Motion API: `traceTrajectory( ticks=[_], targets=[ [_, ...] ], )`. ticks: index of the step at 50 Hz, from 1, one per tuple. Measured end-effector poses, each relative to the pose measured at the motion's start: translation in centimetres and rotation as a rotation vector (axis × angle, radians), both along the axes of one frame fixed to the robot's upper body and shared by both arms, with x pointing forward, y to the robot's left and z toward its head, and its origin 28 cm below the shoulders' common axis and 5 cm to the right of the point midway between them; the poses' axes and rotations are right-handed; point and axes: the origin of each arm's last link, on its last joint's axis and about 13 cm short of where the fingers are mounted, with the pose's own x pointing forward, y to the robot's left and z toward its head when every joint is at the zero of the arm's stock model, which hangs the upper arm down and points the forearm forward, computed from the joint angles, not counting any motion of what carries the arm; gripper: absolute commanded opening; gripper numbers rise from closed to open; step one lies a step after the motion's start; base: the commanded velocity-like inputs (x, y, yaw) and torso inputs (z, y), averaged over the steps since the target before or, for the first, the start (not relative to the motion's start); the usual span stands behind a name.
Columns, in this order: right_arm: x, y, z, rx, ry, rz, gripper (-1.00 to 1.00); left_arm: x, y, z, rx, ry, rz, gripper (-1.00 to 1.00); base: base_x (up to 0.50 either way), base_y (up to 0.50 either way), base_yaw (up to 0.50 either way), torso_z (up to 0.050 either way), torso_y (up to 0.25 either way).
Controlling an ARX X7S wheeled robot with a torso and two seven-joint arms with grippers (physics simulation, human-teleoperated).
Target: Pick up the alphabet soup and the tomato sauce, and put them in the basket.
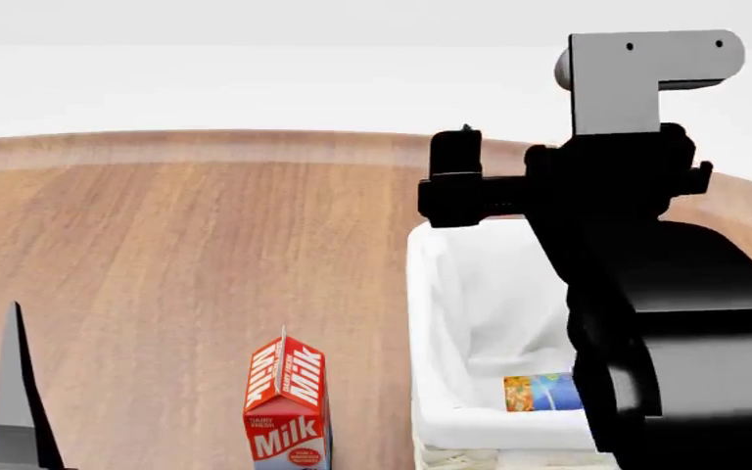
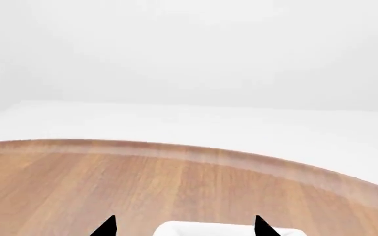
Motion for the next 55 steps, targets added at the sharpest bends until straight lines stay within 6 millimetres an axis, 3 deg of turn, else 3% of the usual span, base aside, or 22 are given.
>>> traceTrajectory(
  ticks=[12, 28, 55],
  targets=[
    [-4.5, 0.2, 0.8, -0.064, -0.026, 0.055, 1.00, -0.1, 0.0, 0.2, 0.002, -0.004, 0.001, 1.00, 0.00, 0.00, 0.00, 0.000, 0.000],
    [-9.4, 0.5, -1.0, -0.197, 0.001, 0.197, 1.00, -0.1, -0.1, 0.3, 0.006, -0.004, -0.001, 1.00, 0.00, 0.00, 0.00, 0.000, 0.000],
    [-13.5, 1.4, -5.4, -0.372, 0.127, 0.415, 1.00, -0.1, -0.2, 0.5, 0.009, -0.004, -0.002, 1.00, 0.00, 0.00, 0.00, 0.000, 0.000]
  ],
)
